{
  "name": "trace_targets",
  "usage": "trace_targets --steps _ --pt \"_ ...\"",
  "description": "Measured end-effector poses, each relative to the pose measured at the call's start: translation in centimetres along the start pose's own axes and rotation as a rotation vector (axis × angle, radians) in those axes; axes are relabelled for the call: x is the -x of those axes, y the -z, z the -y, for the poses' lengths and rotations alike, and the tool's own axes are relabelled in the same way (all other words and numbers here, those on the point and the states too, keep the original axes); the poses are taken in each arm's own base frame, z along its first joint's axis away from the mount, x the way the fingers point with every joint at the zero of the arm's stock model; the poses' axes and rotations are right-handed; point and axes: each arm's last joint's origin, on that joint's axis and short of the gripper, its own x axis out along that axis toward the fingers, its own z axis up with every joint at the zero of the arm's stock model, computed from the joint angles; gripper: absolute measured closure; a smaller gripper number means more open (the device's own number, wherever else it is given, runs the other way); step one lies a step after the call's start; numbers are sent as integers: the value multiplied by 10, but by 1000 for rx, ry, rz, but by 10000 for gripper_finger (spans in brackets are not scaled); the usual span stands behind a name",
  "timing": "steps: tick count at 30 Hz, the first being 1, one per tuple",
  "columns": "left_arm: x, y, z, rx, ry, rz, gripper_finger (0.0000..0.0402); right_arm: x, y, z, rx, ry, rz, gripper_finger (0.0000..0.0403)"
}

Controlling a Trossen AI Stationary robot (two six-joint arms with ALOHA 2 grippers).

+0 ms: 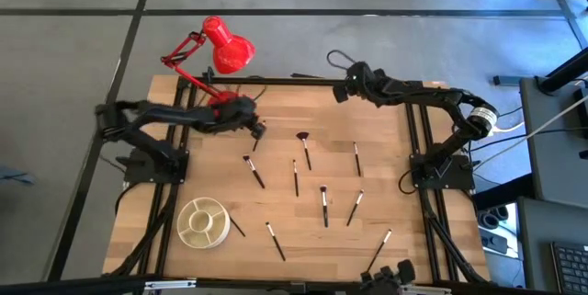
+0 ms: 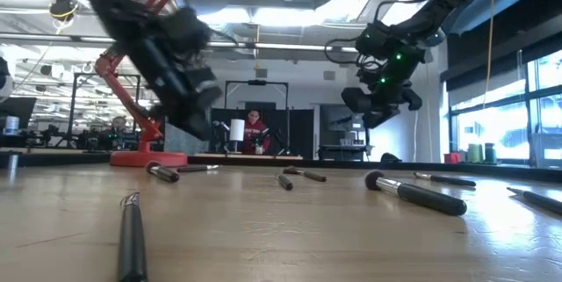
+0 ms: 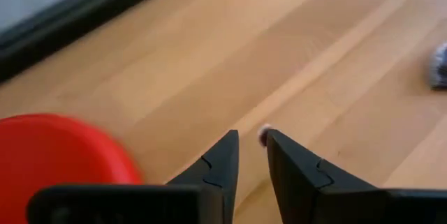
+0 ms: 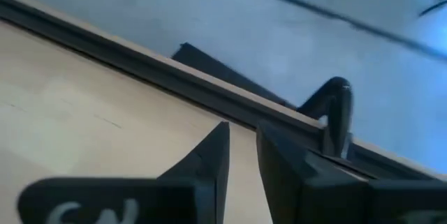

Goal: Put items in baskets/containers
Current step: Put the black eyeshadow brush into the white organizer bin

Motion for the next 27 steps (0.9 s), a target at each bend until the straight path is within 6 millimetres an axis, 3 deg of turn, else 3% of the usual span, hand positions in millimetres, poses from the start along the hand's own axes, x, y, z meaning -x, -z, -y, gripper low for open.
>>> trace_targets --steps 5,10,22,27 --pt "-28 -25 9 39 -27 -80 300 -4 -7 11 -77 -10 0 329" --pt "-39 -40 19 31 -38 -218 280 -4 -4 12 -110 23 -4 329" --pt "-53 -34 19 26 -96 -336 263 -3 7 14 -82 54 -113 329" --pt "-52 -31 17 -11 -111 -370 281 0 10 5 -61 31 -114 329"
